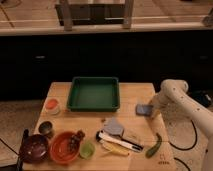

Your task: Wipe tray with sponge

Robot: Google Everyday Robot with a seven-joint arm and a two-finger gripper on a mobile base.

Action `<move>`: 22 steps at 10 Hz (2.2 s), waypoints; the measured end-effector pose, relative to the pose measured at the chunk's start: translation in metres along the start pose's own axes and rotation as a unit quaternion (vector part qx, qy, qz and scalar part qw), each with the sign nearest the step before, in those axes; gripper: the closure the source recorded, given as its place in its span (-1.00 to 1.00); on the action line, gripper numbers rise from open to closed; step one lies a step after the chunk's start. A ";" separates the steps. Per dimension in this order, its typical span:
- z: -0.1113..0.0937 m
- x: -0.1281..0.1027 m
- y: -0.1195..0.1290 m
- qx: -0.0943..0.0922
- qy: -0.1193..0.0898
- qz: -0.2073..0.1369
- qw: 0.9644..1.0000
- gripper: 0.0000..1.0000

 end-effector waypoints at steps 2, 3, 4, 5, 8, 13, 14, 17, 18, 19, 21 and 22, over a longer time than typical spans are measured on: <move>0.000 0.000 0.000 0.000 0.000 0.000 1.000 0.96; 0.000 -0.001 -0.001 0.001 0.000 -0.001 1.000 0.96; -0.003 -0.002 -0.003 0.002 0.005 -0.004 1.000 0.96; -0.015 -0.005 -0.006 0.006 0.009 -0.003 1.000 0.96; -0.039 -0.011 -0.013 0.013 0.020 -0.005 1.000 0.96; -0.073 -0.033 -0.032 0.026 0.043 -0.013 0.999 0.96; -0.078 -0.040 -0.036 0.028 0.050 -0.013 0.998 0.96; -0.077 -0.061 -0.049 0.034 0.062 -0.019 0.997 0.96; -0.079 -0.067 -0.051 0.036 0.067 -0.021 0.997 0.96; -0.081 -0.073 -0.054 0.037 0.071 -0.024 0.996 0.96; -0.084 -0.087 -0.062 0.042 0.080 -0.032 0.995 0.96; -0.084 -0.095 -0.065 0.045 0.084 -0.038 0.995 0.96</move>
